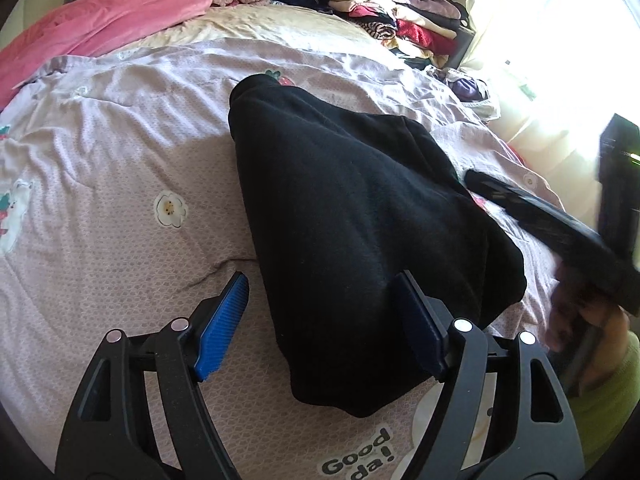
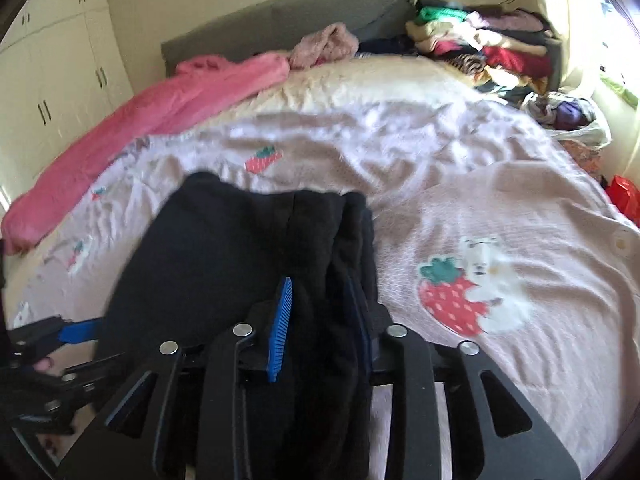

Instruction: Fold small clothes

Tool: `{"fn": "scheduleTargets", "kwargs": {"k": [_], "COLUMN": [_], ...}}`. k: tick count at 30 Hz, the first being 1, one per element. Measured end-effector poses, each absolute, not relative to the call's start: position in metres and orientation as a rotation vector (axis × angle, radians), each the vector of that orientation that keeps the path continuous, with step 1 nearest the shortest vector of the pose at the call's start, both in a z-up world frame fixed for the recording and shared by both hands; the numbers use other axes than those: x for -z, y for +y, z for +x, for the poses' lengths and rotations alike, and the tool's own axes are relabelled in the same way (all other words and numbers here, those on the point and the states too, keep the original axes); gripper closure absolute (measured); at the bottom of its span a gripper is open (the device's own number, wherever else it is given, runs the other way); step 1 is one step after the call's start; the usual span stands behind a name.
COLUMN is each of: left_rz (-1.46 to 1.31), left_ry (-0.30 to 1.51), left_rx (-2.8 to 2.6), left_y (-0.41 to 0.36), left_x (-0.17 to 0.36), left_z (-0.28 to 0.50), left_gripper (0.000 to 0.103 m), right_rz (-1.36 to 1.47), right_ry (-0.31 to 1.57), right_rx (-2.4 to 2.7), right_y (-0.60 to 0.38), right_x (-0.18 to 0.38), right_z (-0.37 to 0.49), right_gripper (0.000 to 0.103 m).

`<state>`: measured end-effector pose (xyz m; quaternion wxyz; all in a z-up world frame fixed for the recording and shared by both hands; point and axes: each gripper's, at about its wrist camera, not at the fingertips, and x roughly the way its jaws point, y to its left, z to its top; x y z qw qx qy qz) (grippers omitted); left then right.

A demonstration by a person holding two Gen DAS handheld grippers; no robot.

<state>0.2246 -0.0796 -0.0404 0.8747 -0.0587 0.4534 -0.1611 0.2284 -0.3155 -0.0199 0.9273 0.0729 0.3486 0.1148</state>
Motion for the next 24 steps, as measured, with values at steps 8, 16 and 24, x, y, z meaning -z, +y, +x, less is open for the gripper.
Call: {"fn": "scheduleTargets", "kwargs": {"k": [8,16,24], "left_rz": [-0.112,-0.082,-0.034], "left_ry": [0.946,0.926,0.855], "left_rx": [0.338,0.353,0.363], "left_y": [-0.08,-0.082,-0.083], "left_x": [0.04,0.034,0.013], "left_z": [0.216,0.196,0.161], "left_gripper": [0.035,0.033,0.023], "right_rz": [0.074,0.128,0.126], "right_ry": [0.775,0.768,0.644], "right_rx": [-0.246,-0.223,-0.185], "right_y": [-0.304,-0.308,-0.316], "right_x": [0.03,0.034,-0.009], "right_z": [0.192,0.183,0.127], "right_gripper": [0.079,0.074,0.046]}}
